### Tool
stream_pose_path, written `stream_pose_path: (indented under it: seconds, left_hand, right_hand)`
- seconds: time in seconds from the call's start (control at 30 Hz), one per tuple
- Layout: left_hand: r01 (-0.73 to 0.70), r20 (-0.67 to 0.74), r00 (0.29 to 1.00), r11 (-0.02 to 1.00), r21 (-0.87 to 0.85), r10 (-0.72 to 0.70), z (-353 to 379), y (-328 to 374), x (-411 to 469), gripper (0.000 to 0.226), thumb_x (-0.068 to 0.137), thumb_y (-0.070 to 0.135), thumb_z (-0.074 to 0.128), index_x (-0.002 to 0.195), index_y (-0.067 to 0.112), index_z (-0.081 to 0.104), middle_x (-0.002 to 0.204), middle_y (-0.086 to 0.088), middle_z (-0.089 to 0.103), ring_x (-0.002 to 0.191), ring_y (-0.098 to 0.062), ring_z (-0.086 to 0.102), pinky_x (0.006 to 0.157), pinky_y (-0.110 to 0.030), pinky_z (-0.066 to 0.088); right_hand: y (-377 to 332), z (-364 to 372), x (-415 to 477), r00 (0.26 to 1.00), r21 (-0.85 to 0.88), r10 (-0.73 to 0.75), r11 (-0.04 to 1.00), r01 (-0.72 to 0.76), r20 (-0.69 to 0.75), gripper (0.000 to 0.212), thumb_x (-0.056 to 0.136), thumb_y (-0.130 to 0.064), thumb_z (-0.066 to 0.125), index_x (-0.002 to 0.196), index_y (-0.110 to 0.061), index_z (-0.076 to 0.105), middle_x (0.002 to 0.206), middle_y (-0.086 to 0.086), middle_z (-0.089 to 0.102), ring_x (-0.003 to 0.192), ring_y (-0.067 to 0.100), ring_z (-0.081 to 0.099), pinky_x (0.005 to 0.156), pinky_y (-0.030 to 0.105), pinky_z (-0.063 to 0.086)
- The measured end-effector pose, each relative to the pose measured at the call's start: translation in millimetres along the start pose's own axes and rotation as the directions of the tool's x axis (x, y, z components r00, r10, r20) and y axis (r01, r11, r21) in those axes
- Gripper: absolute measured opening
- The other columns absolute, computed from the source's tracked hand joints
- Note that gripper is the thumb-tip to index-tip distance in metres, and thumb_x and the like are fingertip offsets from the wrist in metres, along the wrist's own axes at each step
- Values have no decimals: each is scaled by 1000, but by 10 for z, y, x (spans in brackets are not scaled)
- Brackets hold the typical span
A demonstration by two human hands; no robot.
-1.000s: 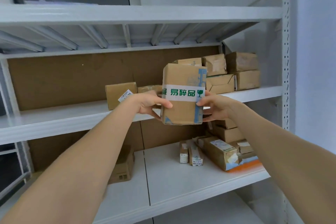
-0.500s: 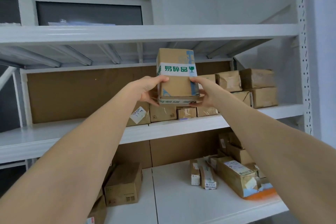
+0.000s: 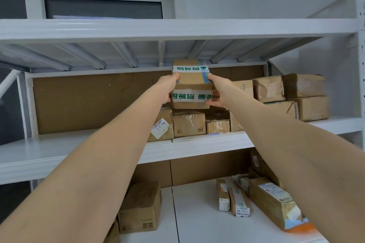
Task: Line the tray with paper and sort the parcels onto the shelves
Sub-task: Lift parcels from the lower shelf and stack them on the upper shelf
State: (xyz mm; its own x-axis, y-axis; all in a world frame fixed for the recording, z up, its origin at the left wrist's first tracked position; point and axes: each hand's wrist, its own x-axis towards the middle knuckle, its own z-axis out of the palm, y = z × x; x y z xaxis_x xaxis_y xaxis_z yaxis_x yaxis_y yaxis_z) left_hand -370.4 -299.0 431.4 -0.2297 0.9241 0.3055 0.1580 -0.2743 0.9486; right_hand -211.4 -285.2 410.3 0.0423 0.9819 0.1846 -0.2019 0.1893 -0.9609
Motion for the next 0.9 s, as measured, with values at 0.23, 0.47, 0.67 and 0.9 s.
stream_pose_path:
  seconds: [0.23, 0.47, 0.67, 0.9]
  left_hand:
    - [7, 0, 1000, 996, 88, -7, 58, -100, 203, 33, 96, 31, 51, 123, 13, 50, 117, -12, 62, 103, -28, 62, 94, -47, 51]
    - [22, -75, 997, 994, 111, -14, 47, -194, 309, 31, 96, 30, 53, 119, 10, 51, 111, -11, 63, 99, -26, 65, 89, -42, 55]
    - [15, -98, 995, 989, 147, -1, 39, -208, 271, 32, 97, 39, 48, 114, 11, 49, 110, -11, 65, 101, -25, 65, 93, -42, 52]
    - [10, -113, 994, 978, 208, 13, 68, -236, 254, 29, 99, 37, 45, 110, 10, 48, 106, -10, 65, 106, -25, 63, 97, -40, 50]
  right_hand:
    - [53, 141, 202, 997, -13, 31, 999, -33, -75, 44, 92, -47, 60, 125, -20, 50, 116, 8, 59, 104, 25, 58, 91, 40, 54]
    - [124, 208, 255, 999, -62, 42, 997, -44, -28, 45, 95, -47, 55, 129, -19, 48, 117, 8, 60, 103, 22, 59, 70, 31, 52]
    - [204, 276, 292, 999, -62, 48, 997, -50, -23, 56, 91, -53, 58, 132, -18, 46, 117, 7, 61, 106, 23, 59, 87, 35, 50]
    - [278, 306, 300, 1000, -63, 23, 998, -24, -18, 51, 94, -50, 54, 132, -16, 46, 110, 7, 64, 105, 20, 59, 98, 37, 47]
